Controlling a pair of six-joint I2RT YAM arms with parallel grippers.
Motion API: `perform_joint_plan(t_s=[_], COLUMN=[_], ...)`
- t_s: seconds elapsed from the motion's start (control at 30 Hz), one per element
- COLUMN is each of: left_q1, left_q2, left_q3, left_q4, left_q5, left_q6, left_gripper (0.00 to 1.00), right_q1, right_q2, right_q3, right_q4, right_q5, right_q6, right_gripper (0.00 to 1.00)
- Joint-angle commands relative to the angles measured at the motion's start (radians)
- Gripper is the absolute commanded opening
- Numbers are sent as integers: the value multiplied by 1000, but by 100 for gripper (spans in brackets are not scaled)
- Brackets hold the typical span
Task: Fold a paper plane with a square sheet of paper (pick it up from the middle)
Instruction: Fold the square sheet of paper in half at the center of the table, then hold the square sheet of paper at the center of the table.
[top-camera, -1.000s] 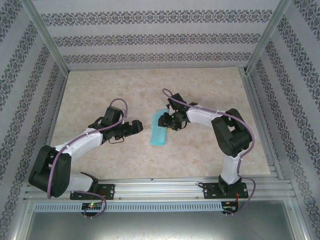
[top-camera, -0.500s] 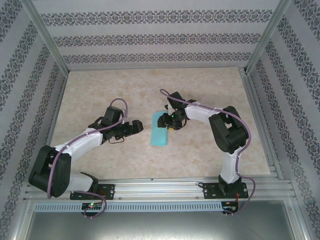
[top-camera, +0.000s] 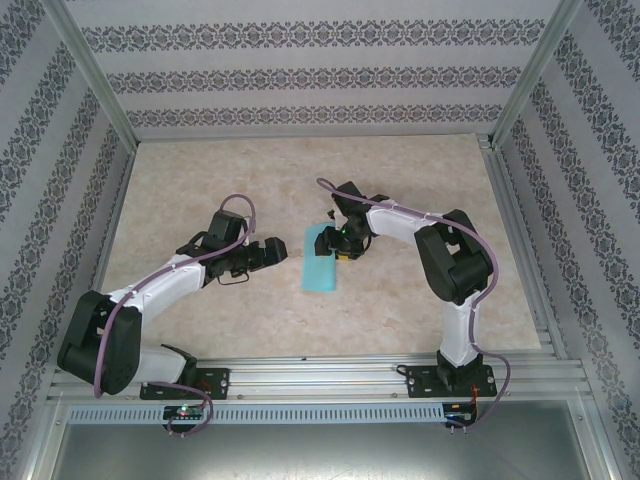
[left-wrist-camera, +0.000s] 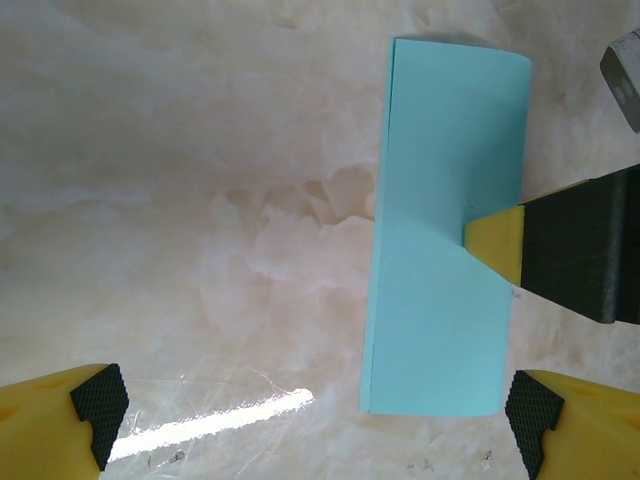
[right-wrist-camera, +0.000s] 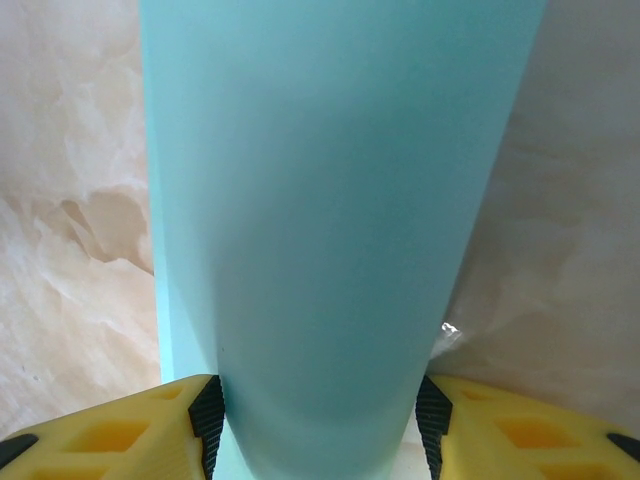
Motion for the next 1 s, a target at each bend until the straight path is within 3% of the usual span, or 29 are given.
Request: perform_joint_plan(t_s=[0.0,0.97], left_q1=[-9,-8], left_q2=[8,1], left_q3=[24,12], left_q4=[-14,-15], left_q5=[12,10], left_q6=[14,18], left_gripper=[100,100], right_q1=[4,24], right_q2=[35,77], right_q3=[1,20], right_q4=[-59,-120], right_q5=[83,178], right_q6=[35,76], right_gripper=[59,60])
